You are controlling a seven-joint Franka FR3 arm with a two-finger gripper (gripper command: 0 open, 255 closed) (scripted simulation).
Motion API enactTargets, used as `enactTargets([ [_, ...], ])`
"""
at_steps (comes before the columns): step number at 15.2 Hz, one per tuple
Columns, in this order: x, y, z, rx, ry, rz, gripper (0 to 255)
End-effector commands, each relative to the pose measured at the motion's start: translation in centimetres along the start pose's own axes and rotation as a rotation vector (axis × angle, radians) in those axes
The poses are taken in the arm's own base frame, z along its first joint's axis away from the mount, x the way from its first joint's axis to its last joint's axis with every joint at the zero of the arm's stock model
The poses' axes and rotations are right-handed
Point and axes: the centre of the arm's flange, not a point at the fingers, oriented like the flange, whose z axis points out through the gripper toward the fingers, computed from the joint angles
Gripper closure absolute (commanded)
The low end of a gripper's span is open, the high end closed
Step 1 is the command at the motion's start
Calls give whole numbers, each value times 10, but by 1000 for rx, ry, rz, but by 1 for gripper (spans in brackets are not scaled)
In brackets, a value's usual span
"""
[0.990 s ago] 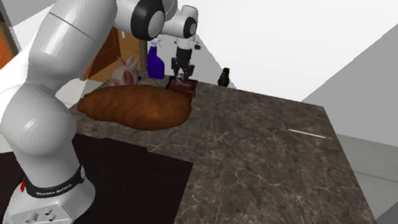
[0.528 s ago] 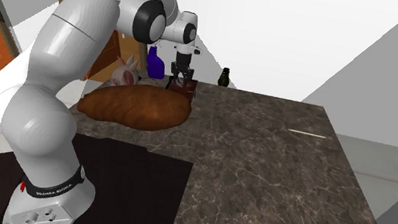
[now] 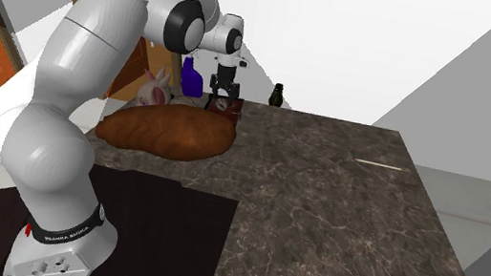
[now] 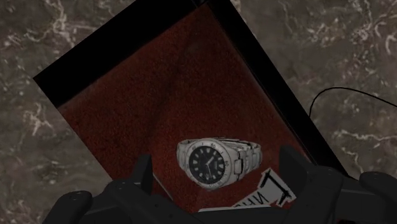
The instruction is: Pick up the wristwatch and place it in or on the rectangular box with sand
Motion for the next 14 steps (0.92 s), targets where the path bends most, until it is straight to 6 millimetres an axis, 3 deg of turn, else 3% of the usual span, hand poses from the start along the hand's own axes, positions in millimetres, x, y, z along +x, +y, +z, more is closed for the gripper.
enactTargets([
  [1,0,0,0,0,0,0,0],
  [2,0,0,0,0,0,0,0],
  [6,0,0,-50,0,0,0,0],
  [14,0,0,-50,0,0,0,0],
])
